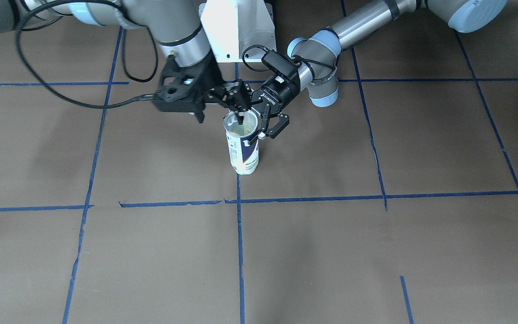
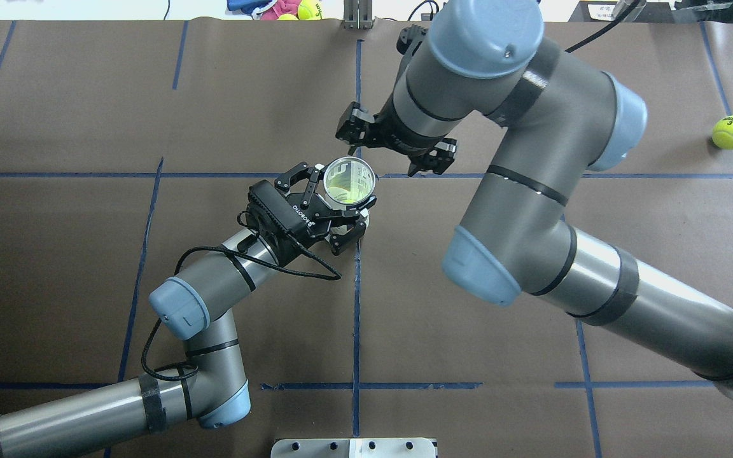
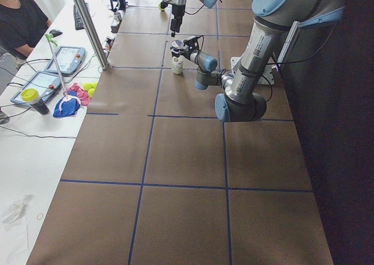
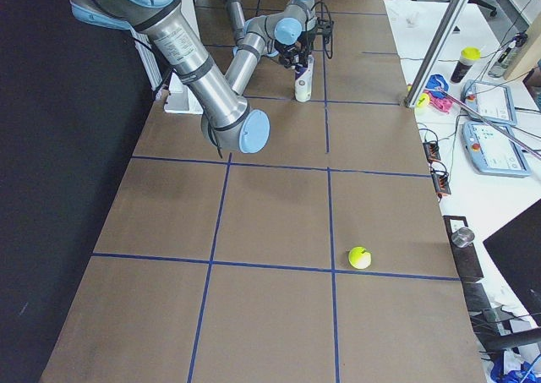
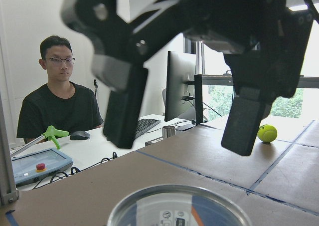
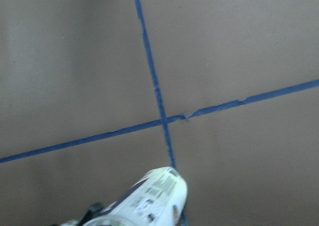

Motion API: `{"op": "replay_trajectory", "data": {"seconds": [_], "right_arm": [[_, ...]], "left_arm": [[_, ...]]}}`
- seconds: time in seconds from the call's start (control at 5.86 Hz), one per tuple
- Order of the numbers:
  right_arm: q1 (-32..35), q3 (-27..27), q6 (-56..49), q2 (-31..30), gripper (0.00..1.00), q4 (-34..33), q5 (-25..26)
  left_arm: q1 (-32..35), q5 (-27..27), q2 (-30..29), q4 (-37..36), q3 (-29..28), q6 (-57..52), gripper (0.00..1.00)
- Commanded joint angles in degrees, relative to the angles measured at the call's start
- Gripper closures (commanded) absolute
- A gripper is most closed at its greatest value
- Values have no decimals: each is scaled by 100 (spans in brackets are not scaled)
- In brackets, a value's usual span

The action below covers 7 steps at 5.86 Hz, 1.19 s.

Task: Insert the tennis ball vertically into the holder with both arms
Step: 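Release the ball into the can and raise the right gripper away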

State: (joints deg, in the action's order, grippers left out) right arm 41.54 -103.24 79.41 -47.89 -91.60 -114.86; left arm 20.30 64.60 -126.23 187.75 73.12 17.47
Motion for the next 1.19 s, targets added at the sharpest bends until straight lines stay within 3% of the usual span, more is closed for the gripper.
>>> {"op": "replay_trajectory", "data": {"seconds": [0.0,0.34,0.51,0.68,0.85,1.02], "right_arm": [[956,-109,-1838,-1068,5,19,-405],[1731,668,-3584,-1600,5,10,-510],[2396,1474,-4678,-1775,5,28,-851],[2942,2265,-5855,-1777,4,36,-863],[3052,2856,-6433,-1820,4,315,-750],[3175,3749,-6926,-1969,4,1614,-479]], "left_arm": [[1,0,10,25,0,2,10],[1,0,11,25,0,2,10],[9,0,11,25,0,2,10],[1,0,11,25,0,2,10],[1,0,19,25,0,2,10],[1,0,19,34,0,2,10]]}}
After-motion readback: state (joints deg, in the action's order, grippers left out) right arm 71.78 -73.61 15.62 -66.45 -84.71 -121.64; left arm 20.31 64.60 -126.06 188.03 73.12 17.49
